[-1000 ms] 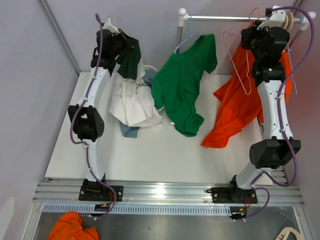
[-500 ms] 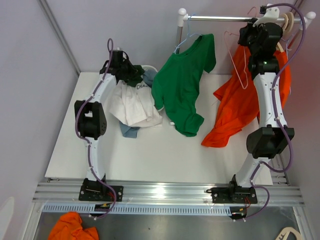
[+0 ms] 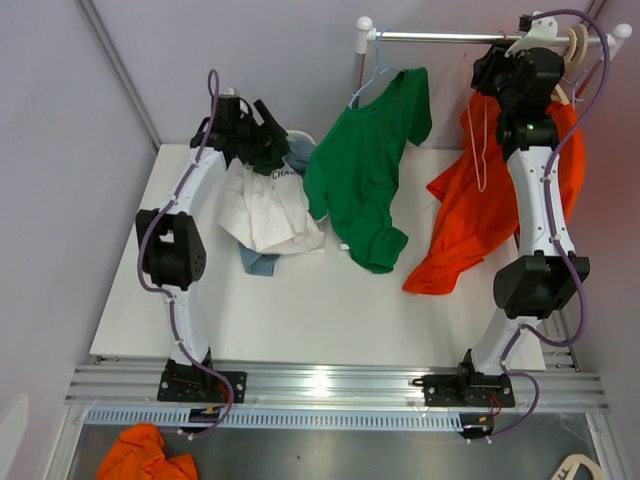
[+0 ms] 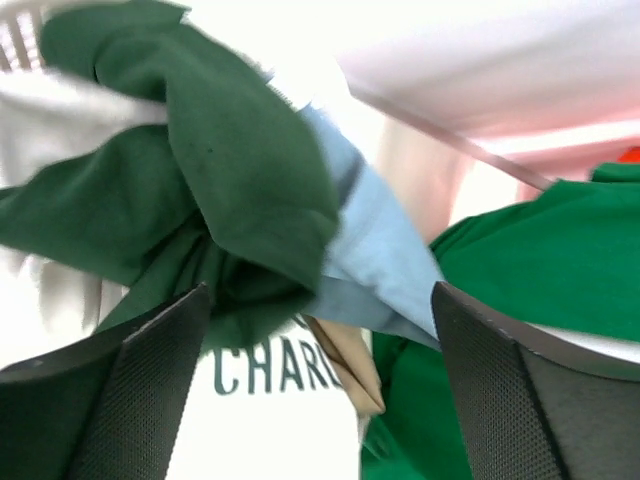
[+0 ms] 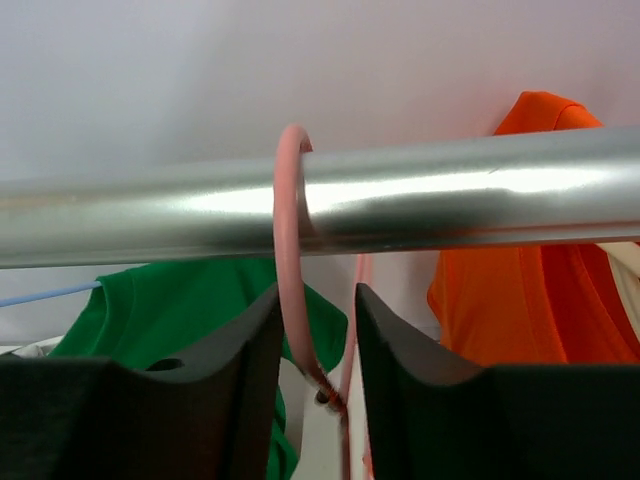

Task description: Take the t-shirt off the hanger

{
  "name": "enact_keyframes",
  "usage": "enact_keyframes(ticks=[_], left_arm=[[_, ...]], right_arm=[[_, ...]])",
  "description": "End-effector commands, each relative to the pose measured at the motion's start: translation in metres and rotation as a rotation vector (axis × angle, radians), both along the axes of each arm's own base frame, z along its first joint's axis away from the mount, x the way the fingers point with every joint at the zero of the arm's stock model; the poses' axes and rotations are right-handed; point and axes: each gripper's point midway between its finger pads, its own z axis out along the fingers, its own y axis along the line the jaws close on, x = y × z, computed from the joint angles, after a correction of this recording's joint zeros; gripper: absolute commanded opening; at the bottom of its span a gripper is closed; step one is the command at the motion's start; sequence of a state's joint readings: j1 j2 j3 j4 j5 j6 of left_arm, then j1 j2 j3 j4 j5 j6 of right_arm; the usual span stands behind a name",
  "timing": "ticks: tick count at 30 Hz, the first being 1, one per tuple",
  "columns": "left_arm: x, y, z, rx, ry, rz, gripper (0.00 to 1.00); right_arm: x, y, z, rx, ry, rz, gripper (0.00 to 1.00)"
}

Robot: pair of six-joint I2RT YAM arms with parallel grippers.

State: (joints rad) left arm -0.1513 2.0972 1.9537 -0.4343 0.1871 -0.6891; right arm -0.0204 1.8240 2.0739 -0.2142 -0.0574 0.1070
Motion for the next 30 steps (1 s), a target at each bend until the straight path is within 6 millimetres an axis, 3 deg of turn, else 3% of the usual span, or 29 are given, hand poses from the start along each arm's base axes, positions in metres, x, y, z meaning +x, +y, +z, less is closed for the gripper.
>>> enact_keyframes(ticks=[1, 7, 12, 13, 14, 17, 18, 23, 29, 30], left_arm=[[-0.022, -0.001, 0.089, 0.045, -0.184, -0.024, 0.98], [-0.061, -0.010, 0.155, 0.118, -0.319, -0.056, 1.00], [-0.085, -0.022, 0.184, 0.126, -0.390, -0.108, 1.00], [-0.089, -0.032, 0.183, 0.119, -0.398, -0.136, 0.99], [-0.091, -0.037, 0.194, 0.106, -0.443, -0.150, 0.99], [-0.095, -0.058, 0.190, 0.092, -0.453, -0.209, 0.99], [-0.093, -0.066, 0.182, 0.091, -0.435, -0.227, 0.99], [-0.085, -0.087, 0.163, 0.096, -0.416, -0.268, 1.00], [-0.080, -0.116, 0.140, 0.102, -0.378, -0.315, 1.00], [-0.082, -0.123, 0.143, 0.102, -0.387, -0.330, 0.99]], right_arm=[[-0.027, 0.000, 0.044, -0.002, -0.087, -0.011, 0.42], [-0.048, 0.003, 0.061, 0.005, -0.101, -0.006, 0.53], [-0.064, 0.004, 0.064, 0.019, -0.084, -0.019, 0.53], [-0.068, 0.023, 0.061, 0.029, -0.069, 0.009, 0.53], [-0.076, 0.030, 0.058, 0.033, -0.060, 0.023, 0.54], [-0.100, 0.056, 0.069, 0.047, -0.096, 0.035, 0.55], [-0.102, 0.064, 0.061, 0.051, -0.081, 0.049, 0.55], [-0.123, 0.119, 0.069, 0.067, -0.061, 0.175, 0.53], [-0.121, 0.152, 0.067, 0.061, -0.043, 0.242, 0.51], [-0.113, 0.156, 0.055, 0.057, -0.010, 0.244, 0.52]])
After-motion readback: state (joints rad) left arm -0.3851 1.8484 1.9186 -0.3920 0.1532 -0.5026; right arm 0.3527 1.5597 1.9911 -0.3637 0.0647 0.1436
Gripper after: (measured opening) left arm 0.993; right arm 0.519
